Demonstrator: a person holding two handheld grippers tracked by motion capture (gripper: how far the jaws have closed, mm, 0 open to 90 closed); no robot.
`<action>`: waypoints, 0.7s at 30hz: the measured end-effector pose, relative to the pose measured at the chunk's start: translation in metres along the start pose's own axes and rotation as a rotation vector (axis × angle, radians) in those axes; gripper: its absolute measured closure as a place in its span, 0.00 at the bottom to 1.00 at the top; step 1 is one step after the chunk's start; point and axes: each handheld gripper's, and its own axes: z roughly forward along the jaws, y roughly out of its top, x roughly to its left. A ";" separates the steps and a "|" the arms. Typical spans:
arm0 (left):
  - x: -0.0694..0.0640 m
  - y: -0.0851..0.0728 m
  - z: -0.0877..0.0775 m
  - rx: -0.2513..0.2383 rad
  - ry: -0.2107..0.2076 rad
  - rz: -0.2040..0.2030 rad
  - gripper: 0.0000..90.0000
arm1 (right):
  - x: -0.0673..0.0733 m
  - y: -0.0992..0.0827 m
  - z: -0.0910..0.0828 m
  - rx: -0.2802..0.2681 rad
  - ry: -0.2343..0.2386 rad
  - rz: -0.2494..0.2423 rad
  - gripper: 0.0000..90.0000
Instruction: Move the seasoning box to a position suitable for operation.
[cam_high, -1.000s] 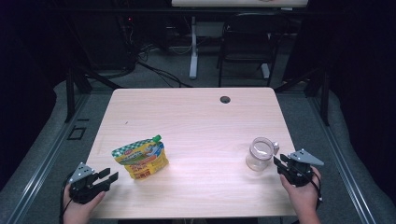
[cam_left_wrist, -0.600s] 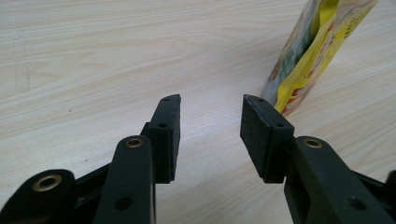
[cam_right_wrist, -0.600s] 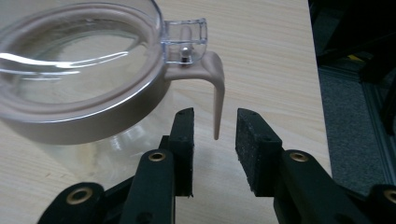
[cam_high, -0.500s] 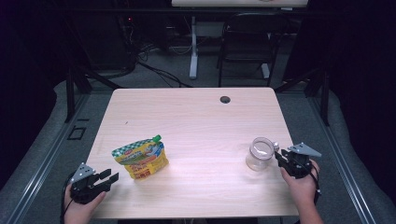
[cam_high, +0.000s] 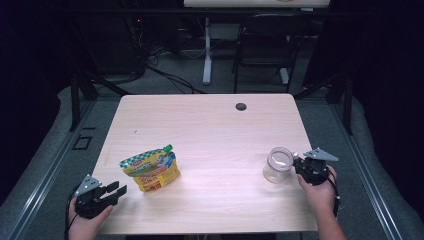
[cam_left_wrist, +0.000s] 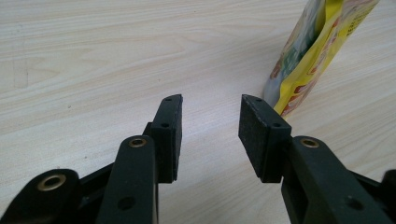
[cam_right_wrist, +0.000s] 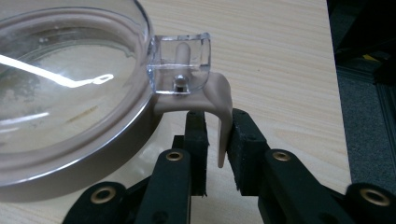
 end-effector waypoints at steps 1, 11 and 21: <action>0.000 0.000 0.000 0.005 0.000 0.001 0.67 | 0.000 0.000 0.001 -0.004 0.000 0.005 0.88; 0.000 0.000 0.000 0.004 0.006 0.001 0.67 | 0.001 0.002 0.000 0.007 -0.032 0.030 0.95; 0.001 0.000 0.000 -0.001 0.007 -0.005 0.67 | 0.005 0.003 -0.001 0.014 -0.052 0.036 0.96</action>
